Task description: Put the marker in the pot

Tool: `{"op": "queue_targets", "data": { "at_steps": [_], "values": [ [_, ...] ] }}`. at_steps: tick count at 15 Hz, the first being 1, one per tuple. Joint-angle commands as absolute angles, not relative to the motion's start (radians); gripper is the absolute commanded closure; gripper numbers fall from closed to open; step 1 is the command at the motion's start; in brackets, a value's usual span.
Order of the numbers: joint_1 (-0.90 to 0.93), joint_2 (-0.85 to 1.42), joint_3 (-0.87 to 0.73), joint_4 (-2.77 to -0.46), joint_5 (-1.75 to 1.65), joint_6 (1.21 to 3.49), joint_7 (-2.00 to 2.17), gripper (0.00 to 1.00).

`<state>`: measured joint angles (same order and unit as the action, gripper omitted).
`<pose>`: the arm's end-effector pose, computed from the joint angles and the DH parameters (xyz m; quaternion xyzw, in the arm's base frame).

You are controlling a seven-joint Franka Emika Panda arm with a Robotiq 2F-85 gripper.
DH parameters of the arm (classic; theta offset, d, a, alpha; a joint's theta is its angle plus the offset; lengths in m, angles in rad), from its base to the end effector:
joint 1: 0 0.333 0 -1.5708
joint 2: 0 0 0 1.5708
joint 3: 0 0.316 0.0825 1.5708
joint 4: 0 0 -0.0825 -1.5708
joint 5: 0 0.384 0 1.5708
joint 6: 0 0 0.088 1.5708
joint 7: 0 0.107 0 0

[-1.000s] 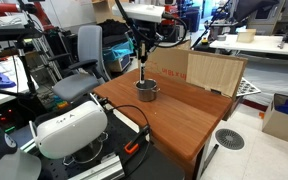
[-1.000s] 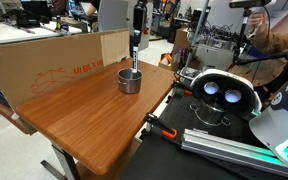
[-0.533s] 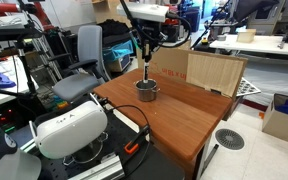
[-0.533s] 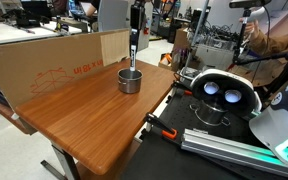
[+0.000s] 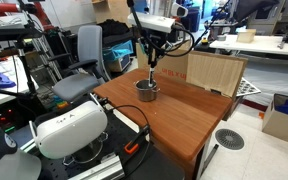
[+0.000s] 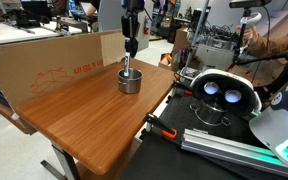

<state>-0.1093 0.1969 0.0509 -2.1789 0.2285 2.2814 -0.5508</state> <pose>0.5457 -0.0267 0.2929 -0.9812 -0.1655 0.0186 0.0979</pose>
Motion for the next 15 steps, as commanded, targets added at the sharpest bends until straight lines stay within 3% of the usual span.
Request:
{"op": "queue_targets", "data": {
  "at_steps": [1,3,4,5,7,13,15],
  "values": [
    [-0.098,0.243,0.039,-2.127,0.203,2.252,-0.51,0.94],
    [-0.099,0.254,0.041,-2.119,0.2,2.252,-0.503,0.94],
    [-0.1,0.256,0.041,-2.116,0.199,2.252,-0.498,0.76],
    [-0.1,0.261,0.041,-2.111,0.197,2.251,-0.495,0.51],
    [-0.099,0.266,0.039,-2.103,0.189,2.245,-0.478,0.47],
    [-0.1,0.273,0.039,-2.086,0.175,2.232,-0.456,0.04],
    [-0.101,0.275,0.039,-2.084,0.175,2.226,-0.454,0.0]
  ]
}}
